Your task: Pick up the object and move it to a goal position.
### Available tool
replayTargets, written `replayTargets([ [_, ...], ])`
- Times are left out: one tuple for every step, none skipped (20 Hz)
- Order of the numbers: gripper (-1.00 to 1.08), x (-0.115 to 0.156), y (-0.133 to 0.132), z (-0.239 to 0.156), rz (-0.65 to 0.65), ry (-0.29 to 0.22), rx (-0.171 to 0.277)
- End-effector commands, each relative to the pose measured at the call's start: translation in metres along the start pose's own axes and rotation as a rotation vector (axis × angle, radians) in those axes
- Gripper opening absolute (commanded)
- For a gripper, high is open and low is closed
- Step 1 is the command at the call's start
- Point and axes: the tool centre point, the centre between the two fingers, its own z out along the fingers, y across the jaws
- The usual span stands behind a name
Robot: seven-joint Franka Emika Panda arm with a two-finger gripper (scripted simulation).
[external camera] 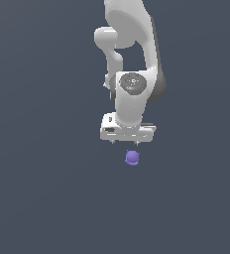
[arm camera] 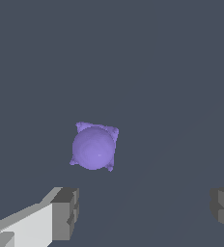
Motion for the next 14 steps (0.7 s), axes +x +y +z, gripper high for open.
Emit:
replayTargets([
  [1.0, 0.004, -0.012, 0.012, 0.034, 0.002, 0.003],
  [1.0, 0.005, -0.016, 0.017, 0.048, 0.003, 0.004],
  [1.0, 0.007, -0.02, 0.021, 0.061, 0.004, 0.005],
  [1.0, 0.008, -0.024, 0.025, 0.073, 0.005, 0.007],
  [1.0, 0.009, -0.028, 0.029, 0.084, 0.006, 0.008],
  [1.0, 0.01, -0.031, 0.033, 0.094, 0.007, 0.008],
  [1.0, 0.01, -0.034, 0.036, 0.103, 0.007, 0.009],
  [1.0, 0.011, -0.037, 0.039, 0.112, 0.008, 0.01],
  [1.0, 0.012, -0.039, 0.041, 0.119, 0.008, 0.011],
  [1.0, 0.012, -0.041, 0.044, 0.125, 0.009, 0.011],
  [1.0, 0.012, -0.043, 0.046, 0.13, 0.009, 0.012],
  [1.0, 0.013, -0.044, 0.047, 0.135, 0.009, 0.012],
  [1.0, 0.013, -0.045, 0.048, 0.138, 0.01, 0.013],
  [1.0, 0.013, -0.046, 0.049, 0.14, 0.01, 0.013],
])
